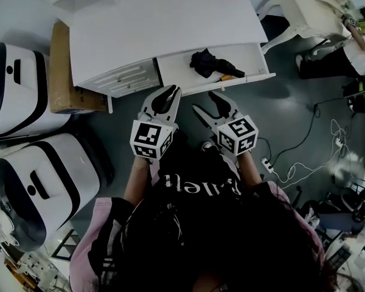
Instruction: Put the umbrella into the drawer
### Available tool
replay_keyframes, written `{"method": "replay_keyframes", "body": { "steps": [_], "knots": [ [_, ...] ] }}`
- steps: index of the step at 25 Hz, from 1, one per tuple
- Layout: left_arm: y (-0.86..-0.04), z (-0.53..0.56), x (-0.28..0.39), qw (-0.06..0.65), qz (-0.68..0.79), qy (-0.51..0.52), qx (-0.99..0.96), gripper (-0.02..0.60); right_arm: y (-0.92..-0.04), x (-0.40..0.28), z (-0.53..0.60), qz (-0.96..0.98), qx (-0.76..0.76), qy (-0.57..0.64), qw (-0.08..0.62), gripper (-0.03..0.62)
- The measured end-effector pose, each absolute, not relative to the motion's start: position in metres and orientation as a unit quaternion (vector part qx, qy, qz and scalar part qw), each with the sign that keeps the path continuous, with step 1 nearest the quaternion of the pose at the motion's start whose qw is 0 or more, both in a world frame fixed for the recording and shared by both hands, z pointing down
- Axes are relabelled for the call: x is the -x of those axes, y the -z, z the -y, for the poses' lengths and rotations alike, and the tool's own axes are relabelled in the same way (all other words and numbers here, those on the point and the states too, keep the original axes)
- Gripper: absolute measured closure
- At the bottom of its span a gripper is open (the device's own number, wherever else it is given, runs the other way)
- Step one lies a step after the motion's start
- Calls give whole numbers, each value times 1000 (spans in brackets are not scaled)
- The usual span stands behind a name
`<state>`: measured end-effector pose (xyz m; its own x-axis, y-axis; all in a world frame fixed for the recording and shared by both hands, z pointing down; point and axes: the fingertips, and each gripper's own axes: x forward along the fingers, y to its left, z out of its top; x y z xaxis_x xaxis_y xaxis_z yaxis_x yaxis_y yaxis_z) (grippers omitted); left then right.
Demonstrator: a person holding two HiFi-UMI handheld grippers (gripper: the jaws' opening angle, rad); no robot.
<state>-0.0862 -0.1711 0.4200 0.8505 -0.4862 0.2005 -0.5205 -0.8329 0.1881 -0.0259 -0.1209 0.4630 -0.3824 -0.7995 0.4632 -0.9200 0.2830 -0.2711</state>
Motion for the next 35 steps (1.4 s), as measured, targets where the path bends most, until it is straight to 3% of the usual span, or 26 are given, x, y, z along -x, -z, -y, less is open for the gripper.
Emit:
{"method": "replay_keyframes", "body": {
  "steps": [8, 10, 11, 35],
  "knots": [
    [-415, 126, 71, 116, 308, -64, -942, 535, -460, 8, 61, 809, -519, -250, 115, 310],
    [-413, 105, 62, 116, 317, -64, -939, 535, -457, -7, 41, 806, -526, -252, 99, 473],
    [-412, 95, 58, 115, 322, -64, -938, 535, -456, -13, 31, 807, -526, -254, 91, 480],
    [-410, -114, 37, 130, 385, -56, -912, 535, -447, -45, -140, 844, -480, -229, 75, 523]
  ]
}}
